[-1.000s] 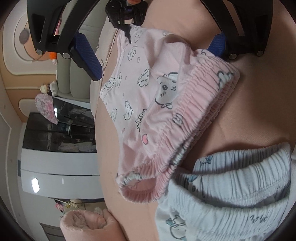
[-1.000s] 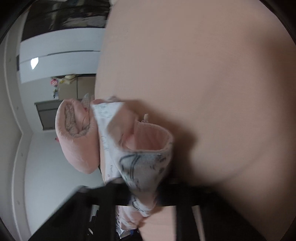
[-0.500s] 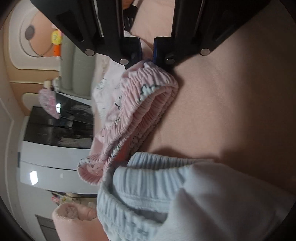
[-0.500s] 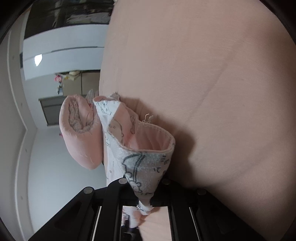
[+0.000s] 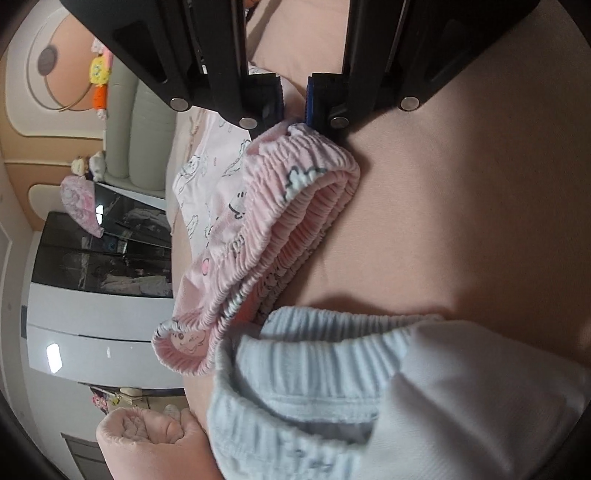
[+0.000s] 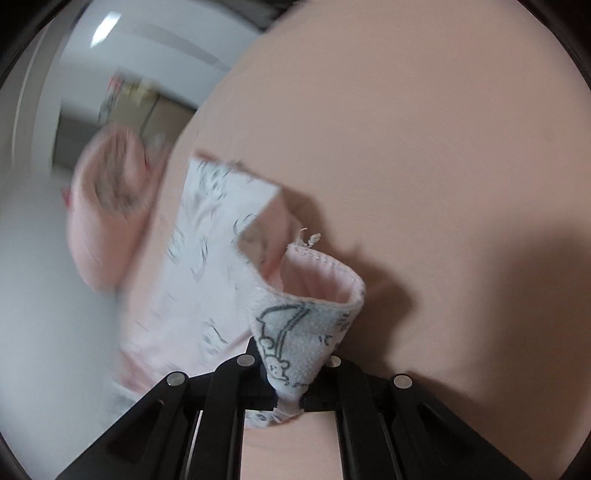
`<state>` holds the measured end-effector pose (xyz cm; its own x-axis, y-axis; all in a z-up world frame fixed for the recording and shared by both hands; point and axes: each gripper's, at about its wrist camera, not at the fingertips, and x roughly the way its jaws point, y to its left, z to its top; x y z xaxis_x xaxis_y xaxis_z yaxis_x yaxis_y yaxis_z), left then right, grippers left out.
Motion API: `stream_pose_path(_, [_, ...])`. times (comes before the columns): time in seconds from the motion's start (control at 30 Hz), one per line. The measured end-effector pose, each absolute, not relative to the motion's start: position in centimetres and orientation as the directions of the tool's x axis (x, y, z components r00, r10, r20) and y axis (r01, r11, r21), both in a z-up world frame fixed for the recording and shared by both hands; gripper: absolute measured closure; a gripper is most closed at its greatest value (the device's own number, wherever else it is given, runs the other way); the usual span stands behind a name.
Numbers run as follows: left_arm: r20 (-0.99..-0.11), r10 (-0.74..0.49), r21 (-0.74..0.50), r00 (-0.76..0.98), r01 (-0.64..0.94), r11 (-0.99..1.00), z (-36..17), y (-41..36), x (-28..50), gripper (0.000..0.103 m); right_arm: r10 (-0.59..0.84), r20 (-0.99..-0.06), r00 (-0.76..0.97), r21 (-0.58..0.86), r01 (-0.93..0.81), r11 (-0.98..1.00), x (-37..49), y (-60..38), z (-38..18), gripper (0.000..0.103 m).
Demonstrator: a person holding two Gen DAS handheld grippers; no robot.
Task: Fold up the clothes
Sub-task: 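Grasp the waistband with the left tool while the right tool grasps the leg cuff, then hold the waistband with the left tool while the right tool lifts the cuff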
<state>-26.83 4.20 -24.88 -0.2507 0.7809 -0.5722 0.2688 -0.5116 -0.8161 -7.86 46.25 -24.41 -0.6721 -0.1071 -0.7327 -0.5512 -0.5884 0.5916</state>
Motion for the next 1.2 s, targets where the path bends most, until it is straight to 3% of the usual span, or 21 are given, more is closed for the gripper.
stream_pose_path(0.13, [-0.623, 0.749, -0.780, -0.227, 0.251, -0.572, -23.9, 5.0, -27.2, 0.094, 0.048, -0.805, -0.591, 0.360, -0.551, -0.753, -9.2, 43.7, -22.3, 0.100])
stream_pose_path(0.27, [-0.713, 0.666, -0.700, -0.218, 0.180, -0.691, -22.3, 6.4, -27.3, 0.094, 0.175, -0.822, -0.543, 0.169, -0.526, -0.834, -10.1, 41.6, -20.8, 0.100])
stream_pose_path(0.37, [-0.810, 0.526, -0.554, -0.258, 0.045, -0.831, -20.0, 9.3, -26.9, 0.094, 0.220, -0.818, -0.532, 0.098, -0.506, -0.857, -10.1, 40.7, -20.3, 0.099])
stream_pose_path(0.43, [-0.846, 0.438, -0.449, -0.304, -0.035, -0.893, -18.8, 10.9, -26.3, 0.094, 0.240, -0.813, -0.530, 0.076, -0.507, -0.859, -9.9, 40.5, -20.1, 0.100])
stream_pose_path(0.53, [-0.851, 0.411, -0.415, -0.328, -0.062, -0.908, -18.6, 11.5, -25.8, 0.094, 0.302, -0.799, -0.520, 0.021, -0.527, -0.850, -9.8, 40.3, -19.6, 0.100])
stream_pose_path(1.2, [-0.824, 0.460, -0.455, -0.330, -0.096, -0.885, -16.7, 11.3, -24.4, 0.096, 0.356, -0.741, -0.570, -0.011, -0.520, -0.854, -4.9, 38.8, -17.0, 0.100])
